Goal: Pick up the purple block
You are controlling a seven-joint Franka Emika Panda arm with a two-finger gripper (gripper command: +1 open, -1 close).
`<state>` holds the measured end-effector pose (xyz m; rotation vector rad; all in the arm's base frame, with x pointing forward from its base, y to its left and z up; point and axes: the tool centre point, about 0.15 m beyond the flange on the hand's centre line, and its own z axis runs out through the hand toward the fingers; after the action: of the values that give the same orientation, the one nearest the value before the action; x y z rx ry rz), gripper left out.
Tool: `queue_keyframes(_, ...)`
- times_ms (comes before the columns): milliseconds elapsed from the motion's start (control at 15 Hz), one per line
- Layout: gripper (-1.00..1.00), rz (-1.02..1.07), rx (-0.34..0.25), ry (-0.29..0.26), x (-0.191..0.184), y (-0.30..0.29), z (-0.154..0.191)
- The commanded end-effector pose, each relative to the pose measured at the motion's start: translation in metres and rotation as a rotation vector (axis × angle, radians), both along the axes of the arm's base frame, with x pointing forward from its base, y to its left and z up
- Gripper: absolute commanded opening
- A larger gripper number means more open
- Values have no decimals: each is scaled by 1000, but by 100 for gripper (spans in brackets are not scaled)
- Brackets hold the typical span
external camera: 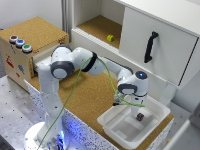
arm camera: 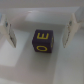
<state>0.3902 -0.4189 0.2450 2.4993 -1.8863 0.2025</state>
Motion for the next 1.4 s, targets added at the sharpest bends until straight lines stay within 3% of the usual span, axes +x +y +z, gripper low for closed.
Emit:
queue_keyframes(0, 100, -28, 69, 59, 6, -24, -26)
queue_keyframes(400, 100, -29, 28, 76, 0, -33, -29)
queue_keyframes(467, -100, -17, 11, 74, 1, -33, -27)
queue_keyframes(1067, -100, 7, 3, 94, -5, -19, -29)
queue_keyframes(1133, -100, 8, 4, 77, -5, -17, -24)
queue_keyframes(1200, -100, 43, -20, 11, 3, -14, -5)
queue_keyframes(1333, -100, 196, -119, -47, 24, 6, 39)
